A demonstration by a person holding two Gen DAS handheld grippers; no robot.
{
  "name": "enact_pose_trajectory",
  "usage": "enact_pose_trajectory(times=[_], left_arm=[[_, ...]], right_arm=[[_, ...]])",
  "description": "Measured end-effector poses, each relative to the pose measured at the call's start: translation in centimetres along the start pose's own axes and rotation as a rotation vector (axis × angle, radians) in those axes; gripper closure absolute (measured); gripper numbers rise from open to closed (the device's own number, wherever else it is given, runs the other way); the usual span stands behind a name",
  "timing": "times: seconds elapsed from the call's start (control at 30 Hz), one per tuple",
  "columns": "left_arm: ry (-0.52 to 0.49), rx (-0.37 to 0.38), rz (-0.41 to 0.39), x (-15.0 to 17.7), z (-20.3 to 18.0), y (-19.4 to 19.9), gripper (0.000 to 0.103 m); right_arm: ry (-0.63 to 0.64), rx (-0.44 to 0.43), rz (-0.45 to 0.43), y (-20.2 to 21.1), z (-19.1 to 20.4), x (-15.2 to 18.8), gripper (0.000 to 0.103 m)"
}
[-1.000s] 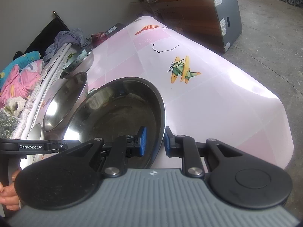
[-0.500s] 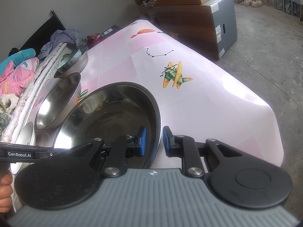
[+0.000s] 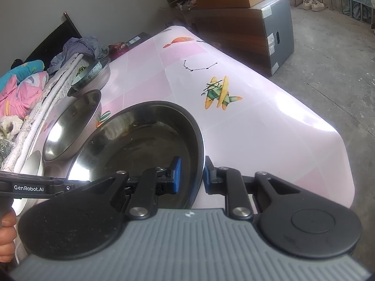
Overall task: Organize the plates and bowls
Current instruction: 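Lift the large steel basin off the table with both tools, then carry the held steel basin with both tools toward the other steel basin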
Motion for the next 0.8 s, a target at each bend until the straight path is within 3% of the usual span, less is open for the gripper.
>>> enact_pose_trajectory(times=[0.8], left_arm=[[-0.049, -0.023, -0.026, 0.18, -0.7, -0.08, 0.08]], right_arm=[[0.057, 0.031, -0.007, -0.05, 0.53, -0.08, 0.084]])
Point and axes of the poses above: each gripper's, at about its wrist camera, not at the fingertips, and y roughly against the way its jaws point, z to its left, x to its underside, the point moved 3 cm from there along -y, roughly the way its jaws point, and after that the axes turned 12 degrees about y, right-handed, at the moved point
